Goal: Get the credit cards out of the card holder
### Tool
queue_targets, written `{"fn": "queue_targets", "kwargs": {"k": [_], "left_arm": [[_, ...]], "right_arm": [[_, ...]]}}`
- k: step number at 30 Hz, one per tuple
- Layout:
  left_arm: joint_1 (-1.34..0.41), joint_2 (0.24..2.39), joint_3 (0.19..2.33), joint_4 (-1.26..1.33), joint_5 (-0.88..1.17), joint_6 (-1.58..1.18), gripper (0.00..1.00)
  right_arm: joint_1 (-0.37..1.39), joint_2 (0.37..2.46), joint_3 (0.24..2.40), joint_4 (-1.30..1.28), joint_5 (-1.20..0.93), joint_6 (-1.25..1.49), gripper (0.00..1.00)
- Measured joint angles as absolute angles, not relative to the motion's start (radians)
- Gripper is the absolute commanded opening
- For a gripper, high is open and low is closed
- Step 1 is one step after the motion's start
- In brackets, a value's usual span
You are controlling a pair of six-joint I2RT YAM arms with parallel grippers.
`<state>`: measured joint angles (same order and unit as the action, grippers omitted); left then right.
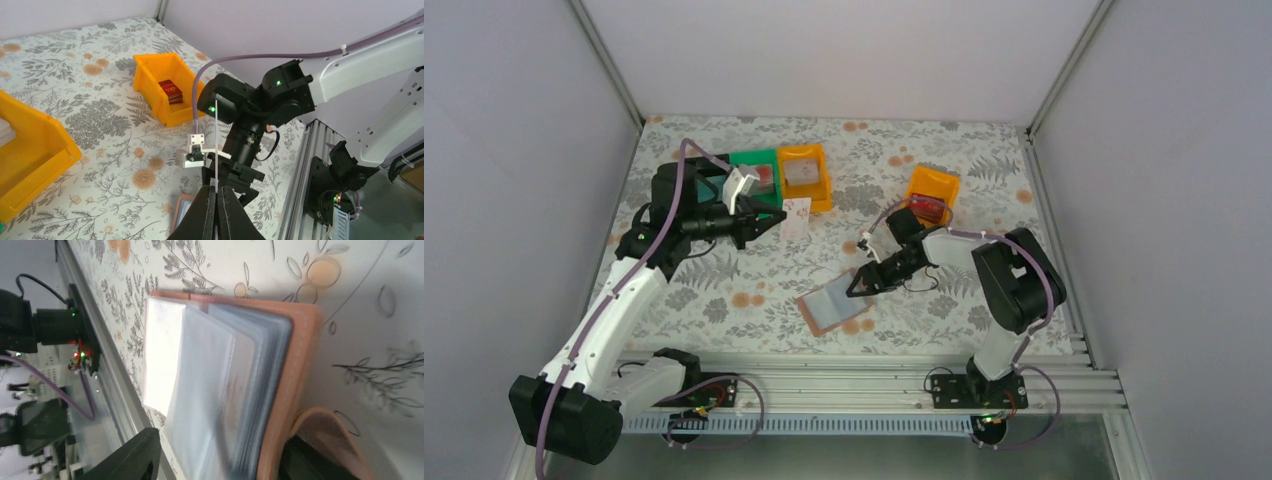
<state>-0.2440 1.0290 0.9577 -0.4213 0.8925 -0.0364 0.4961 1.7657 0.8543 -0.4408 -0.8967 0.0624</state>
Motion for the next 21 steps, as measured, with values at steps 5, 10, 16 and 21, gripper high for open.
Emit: {"fn": "queue_targets", "kwargs": {"k": [5,10,16,21], "left_arm": [[-0.244,1.029,0.958,-0.421,0.899,-0.032,0.02],[-0.244,1.031,0.96,-0.425,0.92,0.0,0.02],[-0.256,1.049,0.977,-0.456,0.967,0.083,0.02],[-0.285,1.073,1.021,-0.543,1.031,0.221,0.02]], "right_arm": [[0.483,1.676,0.921,-0.554,-0.757,0.056,0.82],[0.463,1.587,1.092,-0.703,-0.528,0.103,0.99],[0.5,1.525,1.398,-0.818,-0.405,0.081,0.99],[0.574,1.381,1.531,-0.704,-0.658,0.028,0.99]]}}
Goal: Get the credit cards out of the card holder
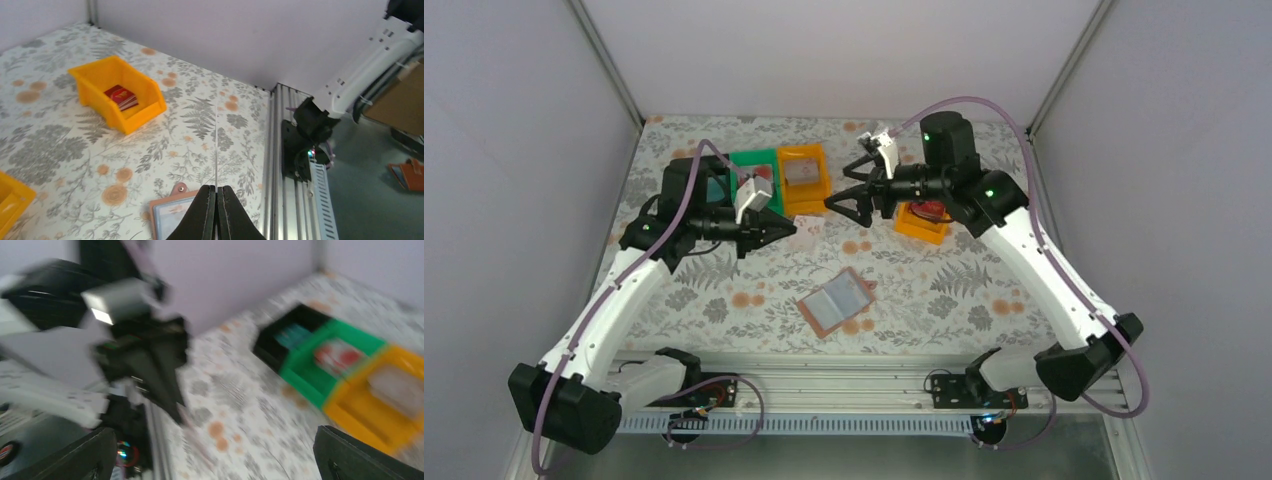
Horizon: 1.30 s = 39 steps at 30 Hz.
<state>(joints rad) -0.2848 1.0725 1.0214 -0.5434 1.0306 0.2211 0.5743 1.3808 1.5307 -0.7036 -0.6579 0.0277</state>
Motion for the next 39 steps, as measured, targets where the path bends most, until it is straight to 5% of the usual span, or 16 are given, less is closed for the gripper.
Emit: {"fn": "queue_targets", "kwargs": {"k": [9,15,21,22,24,25,34,39], "left_arm": [[-0.302,1.095,1.051,-0.63,1.113,0.336,0.02],[-0.306,1.095,1.051,-0.635,1.126,0.347,0.02],[-0.31,1.099,1.051,-0.637,1.121,0.339,0.03],[-0.312,1.099,1.051,-0.633,1.122,0.331,0.13],[-0.316,1.099,1.05,-0.612,1.116,0.305,0.6],[-0.316,1.098,1.047,-0.587,1.093,0.272,0.7],[-0.326,1.208,1.23,-0.53,0.517,0.138,0.66],[-0.55,1.241,1.375,-0.508,0.34,0.344,0.69]], "right_arm": [[0.7,1.479,1.574,-0.703,-0.811,-0.057,0.77],[0.721,1.529,1.558,-0.772,-0.804,-0.079,0.05],[0.728,1.49,1.517,-0.75,-0.82,-0.072,0.04],[0.728,1.483,1.511,-0.747,-0.815,-0.07,0.04],[0.728,1.468,1.502,-0.737,-0.795,-0.052,0.04],[0.723,1.461,1.498,-0.734,-0.784,-0.035,0.04],[0.536,1.499,1.465,-0.521,-0.609,0.575,0.04],[0.531,1.522,1.47,-0.436,-0.364,0.994,0.04]]}}
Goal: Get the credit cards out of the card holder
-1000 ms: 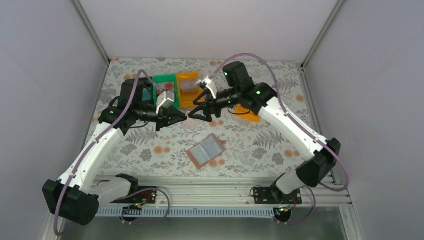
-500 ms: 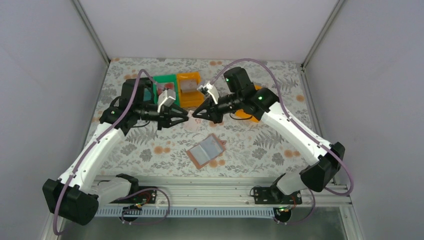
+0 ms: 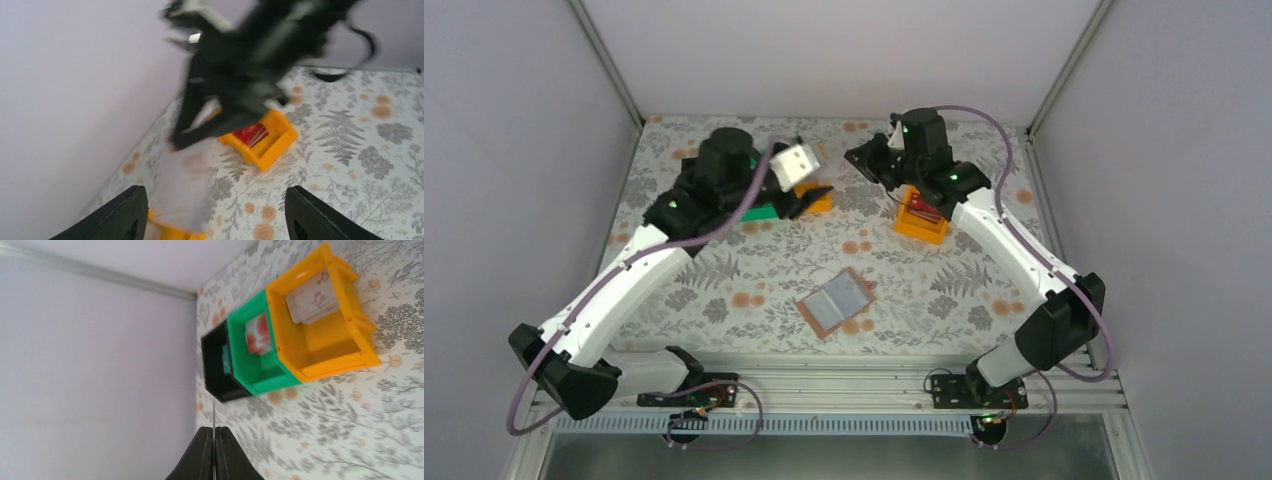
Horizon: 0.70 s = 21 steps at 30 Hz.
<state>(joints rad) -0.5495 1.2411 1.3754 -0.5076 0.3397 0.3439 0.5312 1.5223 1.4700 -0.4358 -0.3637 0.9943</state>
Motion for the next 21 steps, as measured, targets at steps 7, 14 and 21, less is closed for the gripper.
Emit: {"fn": "queue_targets", "kwargs": {"k": [7,14,21], "left_arm": [[-0.716,1.239,1.289,-0.347,0.093,0.74,0.74],[-0.714,1.267,1.197,-0.137,-0.022,0.986,0.74],[-0.715,1.361,1.262,-0.108,-0.043,1.016,0.4]], "right_arm": [[0.569,1.521,1.514,-0.416,-0.202,1.328,0.04],[0.598,1.52,1.514,-0.402,-0.156,1.441,0.04],[0.601,1.493,1.514,-0.4,-0.144,1.46,0.04]]}}
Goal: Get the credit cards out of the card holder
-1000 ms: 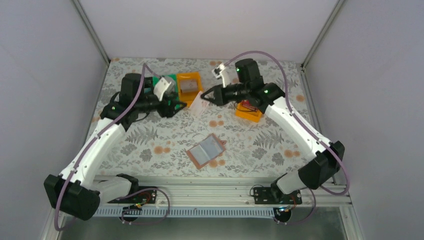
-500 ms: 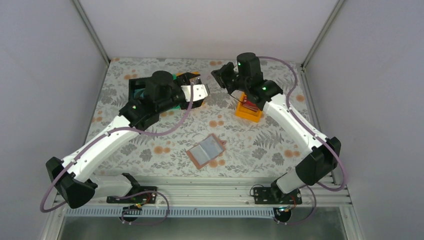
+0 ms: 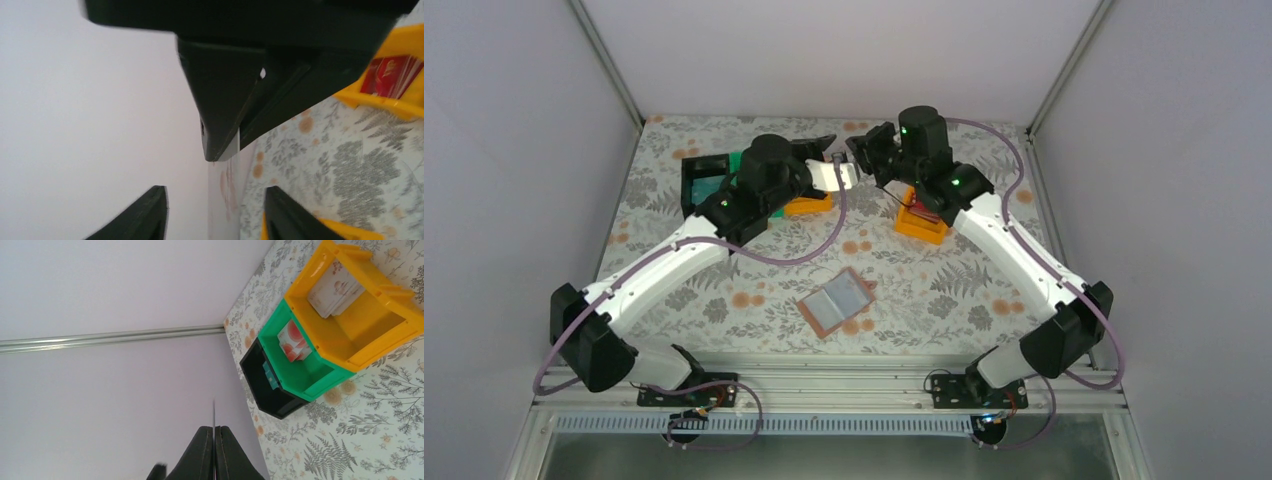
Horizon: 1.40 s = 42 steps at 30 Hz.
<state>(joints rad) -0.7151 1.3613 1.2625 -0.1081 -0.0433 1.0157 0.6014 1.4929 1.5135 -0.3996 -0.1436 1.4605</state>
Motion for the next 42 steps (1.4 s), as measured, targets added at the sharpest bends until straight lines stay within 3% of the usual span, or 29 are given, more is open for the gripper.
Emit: {"fn": "queue_targets", "kwargs": {"k": [3,5,10,11,12,15,17,21,29,42], "left_arm": [[-0.715,1.394,1.296,-0.108,-0.056,1.008,0.24],[-0.715,1.396,1.298,-0.106,-0.063,1.001,0.06],[-0.716,1.396,1.304,-0.109,-0.082,1.002,0.02],[-0.715,1.396,1.305,-0.112,-0.082,0.998,0.02],[-0.715,1.396,1.307,-0.115,-0.082,0.99,0.02],[-0.707,1.397,1.322,-0.149,-0.063,0.942,0.02],[-0.686,1.397,1.338,-0.178,-0.025,0.91,0.02],[-0.583,1.406,1.374,-0.272,0.118,0.886,0.02],[-0.413,1.59,1.383,-0.36,0.203,0.993,0.02],[-0.378,1.974,1.578,-0.322,0.157,0.999,0.02]], "right_arm": [[0.603,1.475,1.514,-0.398,-0.144,1.465,0.04],[0.604,1.466,1.514,-0.396,-0.146,1.466,0.04],[0.606,1.459,1.514,-0.387,-0.145,1.47,0.04],[0.606,1.459,1.514,-0.386,-0.144,1.472,0.09],[0.606,1.459,1.514,-0.386,-0.144,1.473,0.21],[0.607,1.457,1.514,-0.391,-0.128,1.464,0.65],[0.602,1.451,1.514,-0.399,-0.107,1.454,0.8],[0.564,1.409,1.506,-0.421,-0.074,1.385,0.98],[0.43,1.349,1.497,-0.476,-0.041,1.155,0.99],[0.313,1.407,1.348,-0.54,-0.168,0.991,0.99]]}}
